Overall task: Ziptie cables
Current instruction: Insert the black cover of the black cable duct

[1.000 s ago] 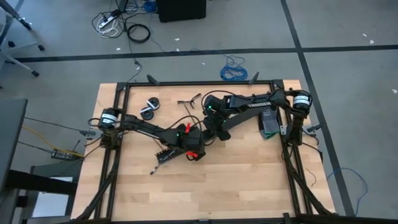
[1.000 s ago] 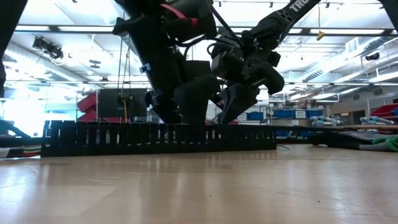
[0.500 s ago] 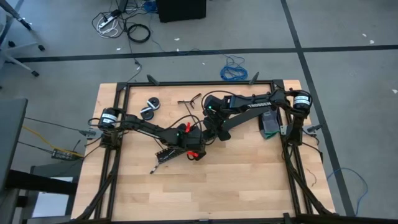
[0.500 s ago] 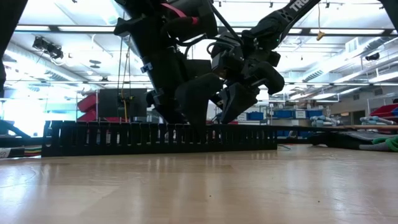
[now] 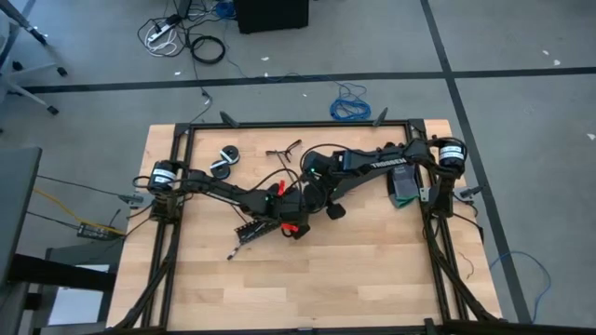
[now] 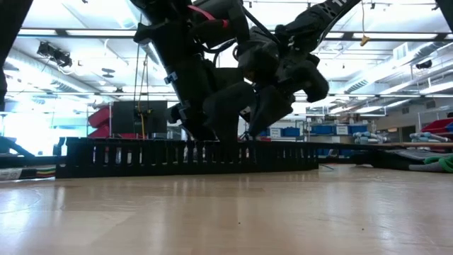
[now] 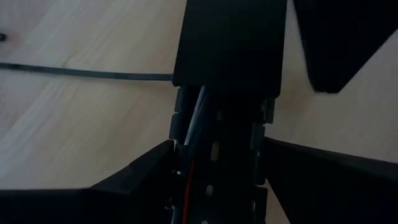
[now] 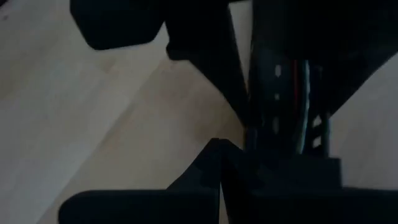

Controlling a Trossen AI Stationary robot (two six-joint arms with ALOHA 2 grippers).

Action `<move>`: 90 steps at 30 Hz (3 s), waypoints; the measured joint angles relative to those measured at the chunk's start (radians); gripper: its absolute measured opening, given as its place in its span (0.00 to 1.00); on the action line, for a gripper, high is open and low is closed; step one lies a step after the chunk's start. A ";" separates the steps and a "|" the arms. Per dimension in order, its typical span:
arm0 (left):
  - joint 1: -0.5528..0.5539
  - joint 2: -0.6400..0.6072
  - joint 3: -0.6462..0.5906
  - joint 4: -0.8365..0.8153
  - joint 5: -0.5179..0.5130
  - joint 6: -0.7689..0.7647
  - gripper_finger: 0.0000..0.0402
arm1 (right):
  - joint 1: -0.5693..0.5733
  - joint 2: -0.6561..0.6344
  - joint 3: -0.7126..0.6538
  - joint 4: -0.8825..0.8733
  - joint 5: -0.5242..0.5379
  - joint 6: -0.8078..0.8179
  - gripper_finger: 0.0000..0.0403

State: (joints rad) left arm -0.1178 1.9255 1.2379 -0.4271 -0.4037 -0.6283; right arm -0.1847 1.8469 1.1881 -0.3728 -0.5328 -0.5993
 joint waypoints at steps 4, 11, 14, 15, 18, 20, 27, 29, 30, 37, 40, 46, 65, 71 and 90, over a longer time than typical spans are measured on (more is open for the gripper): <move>0.001 0.001 0.000 0.019 0.008 0.023 0.56 | 0.023 0.000 0.000 0.046 0.010 0.004 0.00; 0.000 0.000 0.001 -0.012 0.008 0.008 0.56 | 0.010 -0.030 0.000 0.090 0.020 0.021 0.00; 0.000 0.000 0.002 -0.016 0.009 -0.002 0.56 | -0.025 -0.062 0.001 0.091 0.015 0.040 0.00; 0.001 0.000 0.002 -0.017 0.010 -0.003 0.56 | -0.039 -0.062 0.001 0.081 0.015 0.047 0.00; 0.001 0.000 0.002 -0.020 0.007 -0.005 0.56 | -0.079 -0.062 0.001 0.013 0.009 0.039 0.00; 0.000 0.000 0.002 -0.022 0.006 -0.004 0.56 | -0.101 -0.052 0.002 -0.043 0.020 0.004 0.00; 0.000 0.000 0.002 -0.022 0.009 -0.010 0.56 | -0.171 -0.049 -0.002 -0.152 0.036 -0.049 0.00; 0.000 0.000 0.002 -0.022 0.008 -0.011 0.56 | -0.181 -0.049 -0.007 -0.157 0.041 -0.062 0.00; 0.000 0.000 0.002 -0.022 0.009 -0.011 0.56 | -0.182 -0.046 -0.013 -0.143 0.041 -0.066 0.00; 0.000 0.000 0.001 -0.023 0.012 -0.010 0.56 | -0.153 0.007 -0.043 -0.048 0.010 -0.055 0.00; -0.001 0.000 0.001 -0.026 0.009 -0.011 0.56 | -0.138 0.025 -0.044 -0.013 0.013 -0.024 0.00; -0.001 0.000 0.001 -0.029 0.013 -0.008 0.56 | -0.130 0.027 -0.046 0.019 0.021 0.004 0.00; -0.001 -0.019 0.029 -0.084 0.084 0.053 0.65 | -0.158 0.030 -0.047 -0.014 0.012 0.004 0.00; -0.002 -0.041 0.019 -0.118 0.088 0.042 0.77 | -0.157 0.031 -0.047 -0.011 0.012 0.016 0.00; -0.025 -0.044 -0.031 -0.116 0.165 -0.084 0.93 | -0.157 0.032 -0.048 0.032 0.020 0.058 0.00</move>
State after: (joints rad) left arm -0.1428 1.8812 1.2072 -0.5432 -0.2386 -0.7121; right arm -0.3420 1.8786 1.1397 -0.3405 -0.5133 -0.5415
